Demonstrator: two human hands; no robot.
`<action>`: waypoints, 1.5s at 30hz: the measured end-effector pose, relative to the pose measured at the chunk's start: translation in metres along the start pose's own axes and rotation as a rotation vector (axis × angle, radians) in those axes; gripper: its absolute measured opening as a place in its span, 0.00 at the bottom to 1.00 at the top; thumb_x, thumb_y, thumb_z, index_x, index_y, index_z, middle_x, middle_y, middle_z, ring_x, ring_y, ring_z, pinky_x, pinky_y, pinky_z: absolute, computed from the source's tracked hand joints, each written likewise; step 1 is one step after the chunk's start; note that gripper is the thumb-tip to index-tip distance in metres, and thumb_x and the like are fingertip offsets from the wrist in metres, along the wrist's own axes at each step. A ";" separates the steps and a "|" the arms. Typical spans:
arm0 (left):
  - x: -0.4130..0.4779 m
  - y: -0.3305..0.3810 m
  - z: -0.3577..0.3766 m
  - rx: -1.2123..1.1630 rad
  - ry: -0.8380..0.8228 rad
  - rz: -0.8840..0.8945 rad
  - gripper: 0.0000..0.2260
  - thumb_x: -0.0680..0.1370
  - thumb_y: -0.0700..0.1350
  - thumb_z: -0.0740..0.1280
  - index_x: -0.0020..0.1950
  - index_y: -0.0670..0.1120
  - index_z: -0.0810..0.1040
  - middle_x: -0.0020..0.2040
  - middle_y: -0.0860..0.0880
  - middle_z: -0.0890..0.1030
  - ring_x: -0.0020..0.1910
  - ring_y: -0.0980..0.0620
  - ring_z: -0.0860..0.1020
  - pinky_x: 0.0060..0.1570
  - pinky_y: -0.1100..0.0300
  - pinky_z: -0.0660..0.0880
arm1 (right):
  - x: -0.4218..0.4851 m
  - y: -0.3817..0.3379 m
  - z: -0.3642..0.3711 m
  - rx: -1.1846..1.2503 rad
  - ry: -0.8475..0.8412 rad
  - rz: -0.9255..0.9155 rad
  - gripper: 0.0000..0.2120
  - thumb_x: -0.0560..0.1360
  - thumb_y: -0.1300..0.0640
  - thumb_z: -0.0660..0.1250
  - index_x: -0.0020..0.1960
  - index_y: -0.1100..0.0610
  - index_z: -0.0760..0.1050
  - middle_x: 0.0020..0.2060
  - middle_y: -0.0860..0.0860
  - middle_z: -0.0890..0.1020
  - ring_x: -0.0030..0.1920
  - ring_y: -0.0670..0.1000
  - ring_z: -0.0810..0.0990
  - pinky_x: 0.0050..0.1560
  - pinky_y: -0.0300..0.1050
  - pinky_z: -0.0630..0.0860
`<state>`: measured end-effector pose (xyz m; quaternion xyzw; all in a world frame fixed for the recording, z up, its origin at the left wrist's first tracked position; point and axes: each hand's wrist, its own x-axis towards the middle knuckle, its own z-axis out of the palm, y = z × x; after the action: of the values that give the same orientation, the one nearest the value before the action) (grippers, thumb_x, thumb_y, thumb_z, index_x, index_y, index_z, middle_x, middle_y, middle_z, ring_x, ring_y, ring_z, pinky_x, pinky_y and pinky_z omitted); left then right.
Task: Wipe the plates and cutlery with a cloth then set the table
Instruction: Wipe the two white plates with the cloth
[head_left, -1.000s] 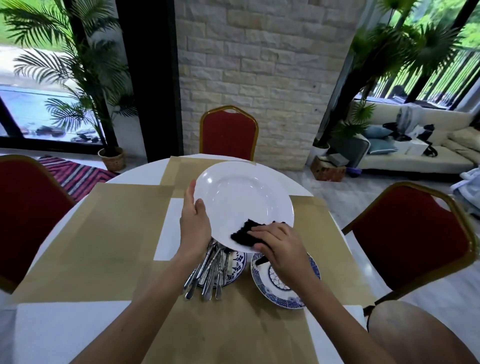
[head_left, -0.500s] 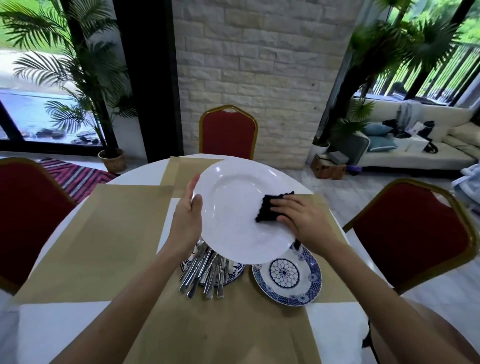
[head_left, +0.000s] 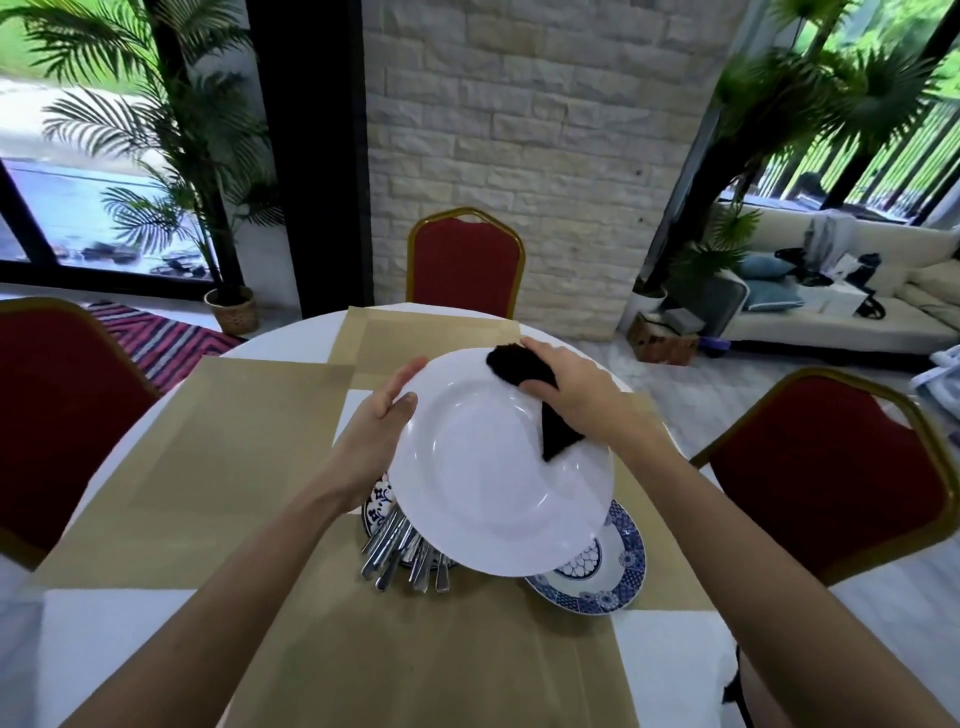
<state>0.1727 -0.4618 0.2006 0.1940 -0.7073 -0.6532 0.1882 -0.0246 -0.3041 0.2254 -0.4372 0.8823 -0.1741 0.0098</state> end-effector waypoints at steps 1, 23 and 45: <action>0.002 -0.001 -0.002 -0.042 0.016 -0.031 0.17 0.83 0.45 0.55 0.71 0.59 0.68 0.64 0.56 0.76 0.61 0.56 0.75 0.60 0.57 0.73 | 0.001 -0.001 -0.003 0.116 -0.025 0.053 0.25 0.77 0.50 0.66 0.73 0.47 0.65 0.65 0.48 0.75 0.64 0.53 0.73 0.61 0.48 0.69; -0.001 -0.001 0.043 0.156 0.480 -0.007 0.26 0.82 0.39 0.54 0.78 0.55 0.53 0.50 0.43 0.77 0.42 0.47 0.76 0.44 0.56 0.72 | -0.042 -0.009 0.058 0.370 0.282 0.506 0.21 0.81 0.58 0.58 0.73 0.55 0.64 0.62 0.57 0.76 0.58 0.60 0.75 0.52 0.48 0.71; -0.012 -0.004 0.034 0.121 0.103 0.040 0.23 0.81 0.38 0.58 0.73 0.57 0.63 0.67 0.58 0.70 0.67 0.58 0.67 0.66 0.60 0.65 | -0.021 -0.039 0.059 -0.162 0.129 0.006 0.29 0.80 0.41 0.39 0.79 0.48 0.41 0.76 0.45 0.38 0.78 0.60 0.41 0.74 0.59 0.44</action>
<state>0.1649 -0.4268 0.1935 0.2243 -0.7385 -0.5946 0.2253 0.0280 -0.3272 0.1791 -0.4219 0.8936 -0.1298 -0.0817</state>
